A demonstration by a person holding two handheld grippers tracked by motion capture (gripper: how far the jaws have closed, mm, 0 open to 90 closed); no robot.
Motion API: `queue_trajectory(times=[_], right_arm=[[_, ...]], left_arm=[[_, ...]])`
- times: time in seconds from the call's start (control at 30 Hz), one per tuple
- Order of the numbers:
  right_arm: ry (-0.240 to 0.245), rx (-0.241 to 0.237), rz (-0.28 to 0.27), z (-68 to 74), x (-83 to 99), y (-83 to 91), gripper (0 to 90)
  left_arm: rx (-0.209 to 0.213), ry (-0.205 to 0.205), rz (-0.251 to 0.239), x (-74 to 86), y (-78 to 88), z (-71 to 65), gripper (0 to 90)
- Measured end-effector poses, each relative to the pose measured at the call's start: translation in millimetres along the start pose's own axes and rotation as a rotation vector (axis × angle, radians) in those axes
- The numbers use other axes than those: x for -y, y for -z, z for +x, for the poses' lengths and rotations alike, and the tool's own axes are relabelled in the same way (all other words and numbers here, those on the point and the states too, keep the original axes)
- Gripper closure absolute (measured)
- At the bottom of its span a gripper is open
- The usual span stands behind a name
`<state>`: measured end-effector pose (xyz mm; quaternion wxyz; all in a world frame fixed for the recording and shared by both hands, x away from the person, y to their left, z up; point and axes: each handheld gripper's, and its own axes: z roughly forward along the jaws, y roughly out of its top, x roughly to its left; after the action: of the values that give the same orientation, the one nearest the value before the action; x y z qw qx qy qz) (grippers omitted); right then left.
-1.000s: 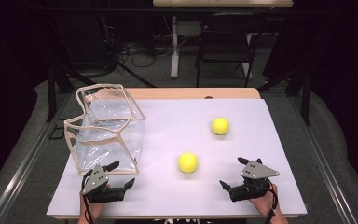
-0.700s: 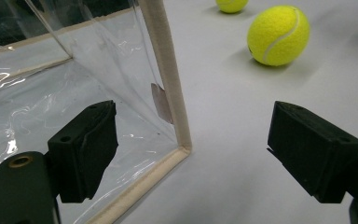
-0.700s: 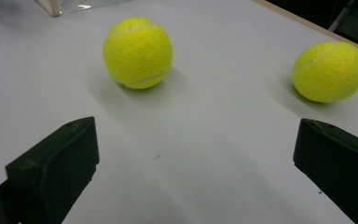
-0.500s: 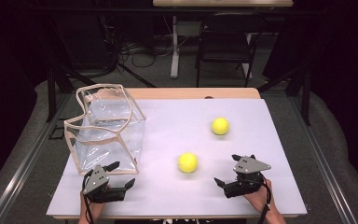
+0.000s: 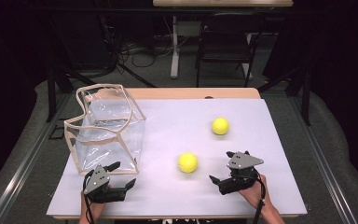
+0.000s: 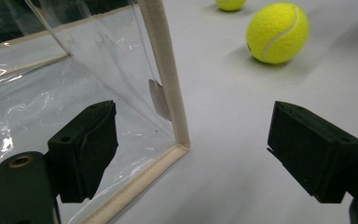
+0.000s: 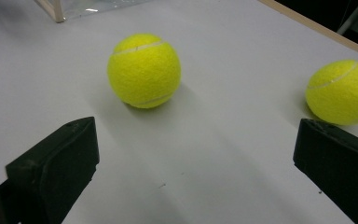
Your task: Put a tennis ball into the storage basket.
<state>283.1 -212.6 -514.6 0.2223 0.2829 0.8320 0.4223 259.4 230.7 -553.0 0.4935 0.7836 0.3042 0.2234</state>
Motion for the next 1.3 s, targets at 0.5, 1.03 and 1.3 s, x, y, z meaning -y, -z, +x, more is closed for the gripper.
queue_trajectory(times=[0.5, 1.03, 1.3], right_arm=[[0.008, -0.034, 0.011, -1.0, -14.5, -15.3, 0.0], [0.051, -0.075, 0.039, 7.5, -38.4, -45.2, 0.0], [0.052, -0.081, 0.057, 8.3, -41.4, -49.4, 0.0]], left_arm=[[0.0, 0.011, 0.005, 0.1, -3.3, -1.4, 16.0], [0.007, 0.002, 0.003, -0.8, -3.4, -1.3, 16.0], [0.008, -0.003, 0.009, -0.7, -4.8, -1.2, 16.0]])
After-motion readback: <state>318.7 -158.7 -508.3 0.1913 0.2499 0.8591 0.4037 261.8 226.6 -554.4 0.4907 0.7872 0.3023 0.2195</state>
